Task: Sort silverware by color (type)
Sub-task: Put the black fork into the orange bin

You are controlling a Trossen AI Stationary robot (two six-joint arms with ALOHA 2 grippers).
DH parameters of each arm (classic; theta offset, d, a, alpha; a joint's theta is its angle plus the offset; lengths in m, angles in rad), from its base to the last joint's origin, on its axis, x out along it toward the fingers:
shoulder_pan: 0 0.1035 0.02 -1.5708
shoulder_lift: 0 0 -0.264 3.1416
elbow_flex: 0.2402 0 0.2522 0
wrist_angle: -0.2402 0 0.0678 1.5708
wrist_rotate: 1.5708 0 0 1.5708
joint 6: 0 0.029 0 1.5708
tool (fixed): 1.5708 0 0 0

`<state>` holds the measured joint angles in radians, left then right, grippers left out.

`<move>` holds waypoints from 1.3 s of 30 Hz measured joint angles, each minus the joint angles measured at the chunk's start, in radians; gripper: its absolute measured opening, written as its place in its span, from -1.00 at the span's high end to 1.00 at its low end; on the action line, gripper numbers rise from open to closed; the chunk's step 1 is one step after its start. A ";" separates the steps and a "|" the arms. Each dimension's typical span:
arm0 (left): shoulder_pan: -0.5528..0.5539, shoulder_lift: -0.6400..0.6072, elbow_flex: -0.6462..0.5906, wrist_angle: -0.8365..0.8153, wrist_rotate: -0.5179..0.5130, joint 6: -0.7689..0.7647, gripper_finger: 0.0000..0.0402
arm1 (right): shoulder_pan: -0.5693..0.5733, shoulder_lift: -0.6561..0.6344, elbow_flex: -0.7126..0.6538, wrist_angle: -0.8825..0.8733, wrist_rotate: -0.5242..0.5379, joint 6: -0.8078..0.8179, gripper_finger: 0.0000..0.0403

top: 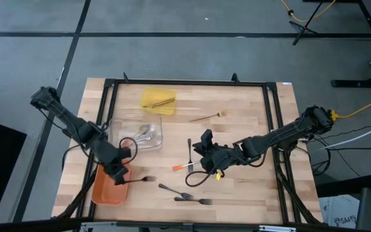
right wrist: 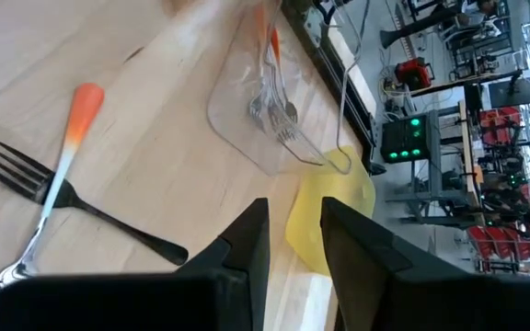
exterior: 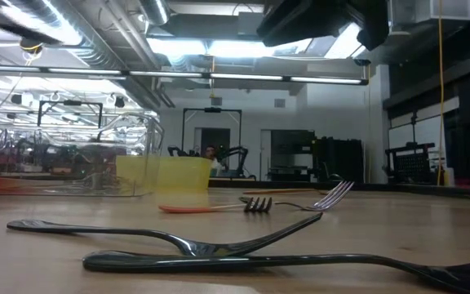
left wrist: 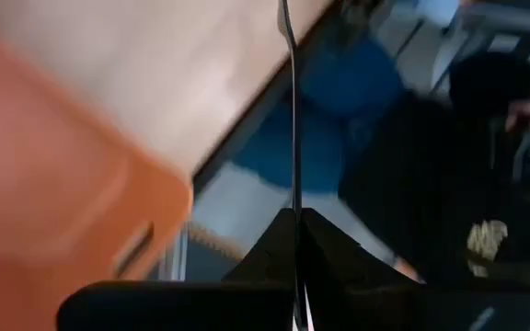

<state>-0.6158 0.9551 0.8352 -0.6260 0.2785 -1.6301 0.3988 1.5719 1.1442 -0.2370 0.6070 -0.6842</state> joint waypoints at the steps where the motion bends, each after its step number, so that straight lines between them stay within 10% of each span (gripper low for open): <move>1: -0.018 -0.004 0.000 -0.002 0.024 -0.031 1.00 | 0.000 0.000 0.000 -0.001 -0.006 0.000 0.52; 20: -0.205 -0.153 0.000 -0.227 0.082 -0.458 1.00 | 0.000 0.000 0.000 -0.004 -0.095 0.000 0.52; 39: -0.205 -0.005 0.000 -0.439 -0.055 -0.541 0.99 | 0.000 0.000 0.000 -0.005 -0.095 -0.001 0.52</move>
<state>-0.8211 0.9501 0.8352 -1.0653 0.2230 -2.1708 0.3988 1.5719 1.1443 -0.2424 0.5116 -0.6853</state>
